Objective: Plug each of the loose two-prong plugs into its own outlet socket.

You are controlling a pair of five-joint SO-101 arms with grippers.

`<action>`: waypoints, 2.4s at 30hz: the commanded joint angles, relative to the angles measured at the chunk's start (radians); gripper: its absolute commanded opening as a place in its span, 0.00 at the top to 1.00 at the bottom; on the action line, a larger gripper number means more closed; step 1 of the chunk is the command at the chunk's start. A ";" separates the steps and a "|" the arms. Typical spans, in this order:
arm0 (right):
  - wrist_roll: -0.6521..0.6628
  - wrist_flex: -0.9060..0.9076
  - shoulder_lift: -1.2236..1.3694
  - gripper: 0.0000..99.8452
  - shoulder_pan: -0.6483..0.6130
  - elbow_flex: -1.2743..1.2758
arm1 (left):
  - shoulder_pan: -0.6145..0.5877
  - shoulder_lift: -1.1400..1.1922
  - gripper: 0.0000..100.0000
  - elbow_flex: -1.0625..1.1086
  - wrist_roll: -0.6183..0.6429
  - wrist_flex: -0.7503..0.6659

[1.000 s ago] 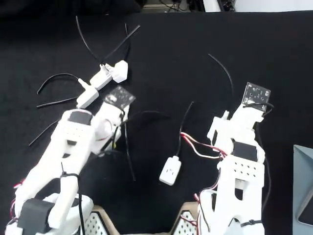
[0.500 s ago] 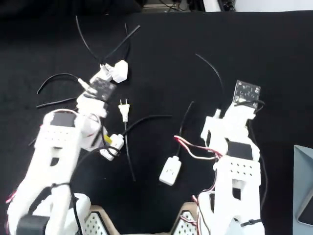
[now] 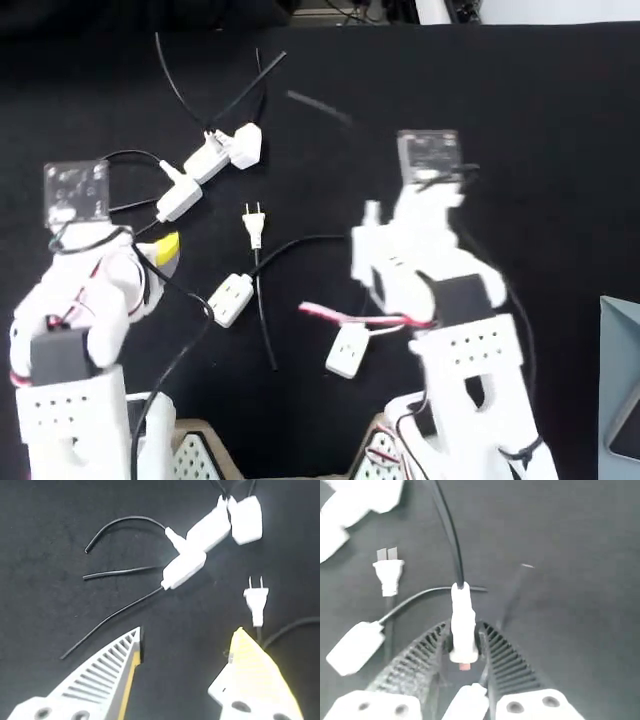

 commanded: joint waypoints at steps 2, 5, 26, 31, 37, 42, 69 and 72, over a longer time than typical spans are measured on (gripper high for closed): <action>-0.021 0.009 -0.024 0.99 -0.204 -0.085 | -0.008 -0.072 0.71 0.102 0.143 -0.101; -0.046 0.012 -0.024 0.99 -0.302 -0.113 | -0.008 -0.084 0.71 0.168 0.192 -0.158; 0.034 -0.057 -0.016 0.99 -0.582 -0.067 | 0.306 -0.086 0.71 0.200 0.123 -0.166; 0.034 -0.087 -0.016 0.99 -0.582 -0.012 | 0.338 -0.087 0.71 0.189 0.114 -0.155; 0.034 -0.081 -0.016 0.99 -0.582 0.024 | 0.332 -0.087 0.71 0.111 0.114 -0.101; 0.034 -0.081 -0.016 0.99 -0.578 0.044 | 0.341 -0.087 0.71 0.096 0.114 -0.101; 0.034 -0.097 -0.016 0.99 -0.575 0.061 | 0.107 -0.348 0.71 0.124 0.038 0.043; 0.034 -0.140 -0.008 0.99 -0.575 0.064 | -0.010 -0.348 0.71 0.133 -0.012 0.043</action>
